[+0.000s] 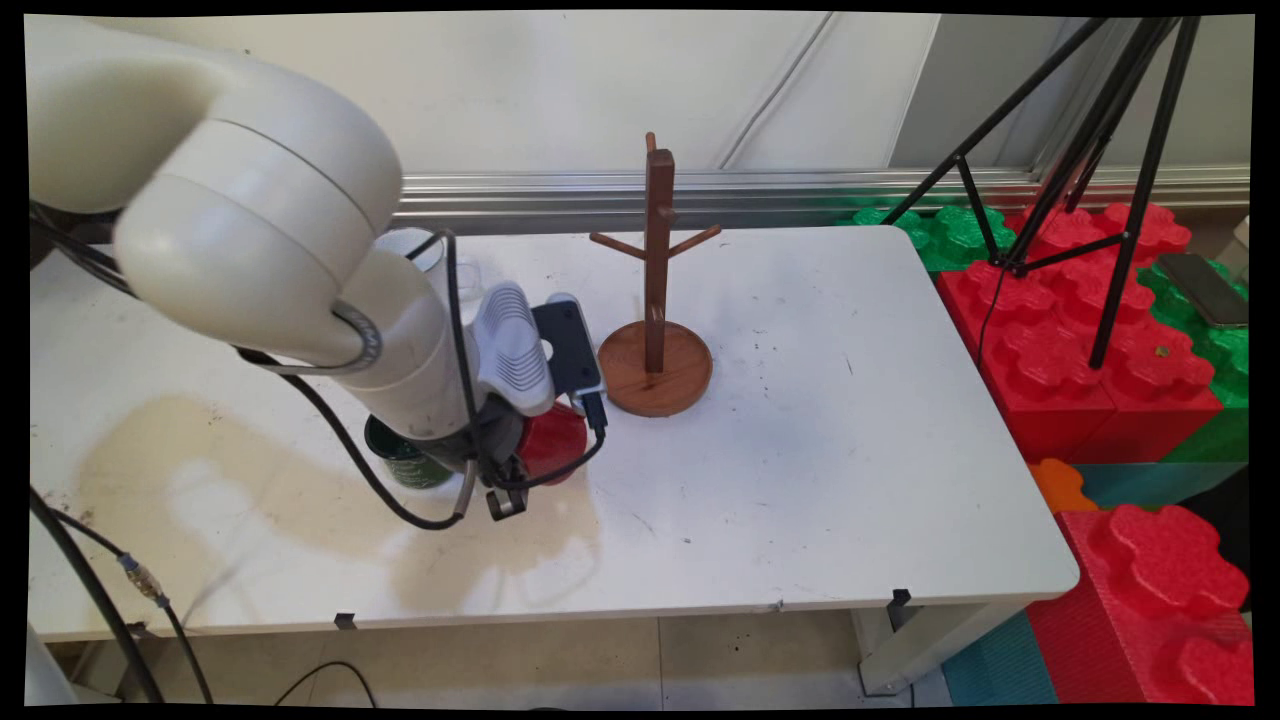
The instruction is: Place the picked object on the table
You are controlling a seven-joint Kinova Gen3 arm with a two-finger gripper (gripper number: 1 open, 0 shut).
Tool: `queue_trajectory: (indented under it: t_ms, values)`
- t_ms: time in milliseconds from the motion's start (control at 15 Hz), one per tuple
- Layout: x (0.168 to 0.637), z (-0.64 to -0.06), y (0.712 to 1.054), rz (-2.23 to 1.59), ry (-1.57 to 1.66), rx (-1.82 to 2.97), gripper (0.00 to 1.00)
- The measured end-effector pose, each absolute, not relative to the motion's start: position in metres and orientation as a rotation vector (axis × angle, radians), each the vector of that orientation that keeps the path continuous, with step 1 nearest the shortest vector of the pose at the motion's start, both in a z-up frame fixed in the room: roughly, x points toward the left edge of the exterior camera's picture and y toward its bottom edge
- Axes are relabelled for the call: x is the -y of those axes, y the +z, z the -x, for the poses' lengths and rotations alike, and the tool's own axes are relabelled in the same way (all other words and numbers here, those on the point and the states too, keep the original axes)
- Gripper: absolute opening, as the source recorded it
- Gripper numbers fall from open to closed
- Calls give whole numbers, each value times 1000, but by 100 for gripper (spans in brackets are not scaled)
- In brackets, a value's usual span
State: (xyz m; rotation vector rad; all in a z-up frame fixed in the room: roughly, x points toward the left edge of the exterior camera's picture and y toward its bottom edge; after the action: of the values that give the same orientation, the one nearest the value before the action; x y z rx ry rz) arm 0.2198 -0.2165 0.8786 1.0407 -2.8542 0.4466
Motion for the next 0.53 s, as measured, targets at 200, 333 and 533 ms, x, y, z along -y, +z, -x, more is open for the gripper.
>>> queue_trajectory:
  t_ms: [200, 333, 533]
  values:
    - [219, -217, 873, -1064, 439, 2880, 0]
    - [222, -215, 868, -1081, 433, 2893, 0]
    - [228, -213, 861, -1102, 421, 2906, 0]
